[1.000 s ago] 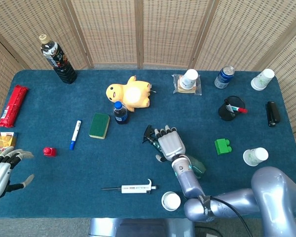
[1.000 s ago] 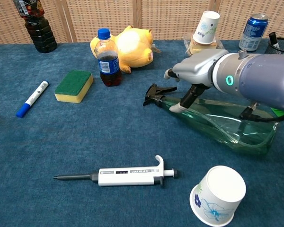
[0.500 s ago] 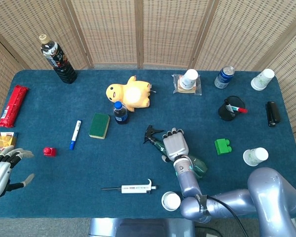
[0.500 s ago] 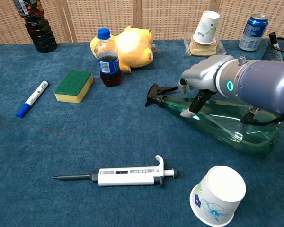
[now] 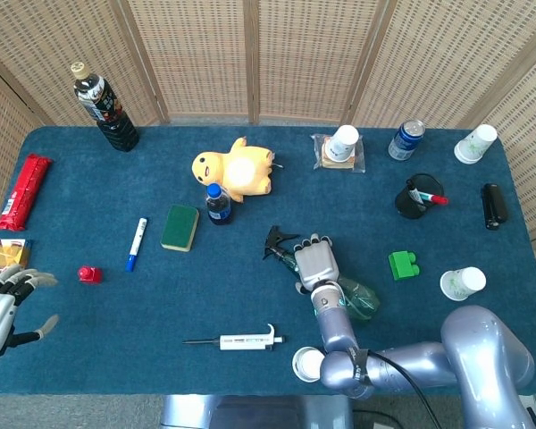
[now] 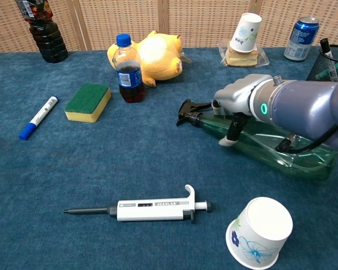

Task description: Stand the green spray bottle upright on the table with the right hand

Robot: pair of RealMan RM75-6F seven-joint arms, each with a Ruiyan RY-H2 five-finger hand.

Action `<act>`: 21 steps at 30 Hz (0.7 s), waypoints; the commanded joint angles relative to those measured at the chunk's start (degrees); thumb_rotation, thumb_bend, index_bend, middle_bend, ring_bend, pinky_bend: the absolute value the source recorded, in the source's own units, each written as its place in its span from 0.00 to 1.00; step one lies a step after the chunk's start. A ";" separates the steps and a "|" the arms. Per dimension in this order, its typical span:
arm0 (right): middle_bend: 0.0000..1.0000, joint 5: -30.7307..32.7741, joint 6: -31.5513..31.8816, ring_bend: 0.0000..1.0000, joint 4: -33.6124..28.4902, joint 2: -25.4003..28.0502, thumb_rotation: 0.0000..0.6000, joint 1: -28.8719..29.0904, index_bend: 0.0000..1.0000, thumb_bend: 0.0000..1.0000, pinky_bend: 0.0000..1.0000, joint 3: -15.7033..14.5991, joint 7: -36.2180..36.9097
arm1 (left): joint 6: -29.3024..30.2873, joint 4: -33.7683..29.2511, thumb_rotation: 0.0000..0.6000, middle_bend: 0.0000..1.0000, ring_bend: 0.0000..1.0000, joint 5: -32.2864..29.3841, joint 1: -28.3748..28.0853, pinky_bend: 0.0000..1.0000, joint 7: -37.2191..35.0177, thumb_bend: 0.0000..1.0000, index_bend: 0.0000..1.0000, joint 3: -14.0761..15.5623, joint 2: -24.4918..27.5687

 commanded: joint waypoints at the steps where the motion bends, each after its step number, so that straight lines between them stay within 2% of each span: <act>1: 0.33 -1.08 0.02 0.21 1.02 -0.97 0.99 -0.62 0.32 0.34 0.32 0.04 0.93 | 0.07 -0.03 1.00 0.30 0.21 0.04 0.04 0.08 -0.07 0.33 0.31 0.03 0.03; 11: 0.53 -5.83 -1.33 0.46 1.98 -1.24 1.00 -2.19 0.55 0.35 0.52 0.48 3.82 | 0.28 -0.19 1.00 0.30 0.21 0.04 0.29 0.08 -0.47 0.33 0.31 0.22 0.20; 16: 0.55 -8.97 -2.65 0.49 0.14 0.69 1.00 -3.46 0.59 0.35 0.57 1.78 7.50 | 0.25 -0.29 1.00 0.30 0.21 0.04 0.29 0.08 -0.42 0.33 0.31 0.24 0.32; 21: 0.56 -14.77 -4.82 0.50 -4.39 5.08 1.00 -5.71 0.61 0.34 0.57 4.14 14.77 | 0.43 -0.58 1.00 0.30 0.21 -0.14 0.41 0.08 -0.22 0.33 0.30 0.16 0.44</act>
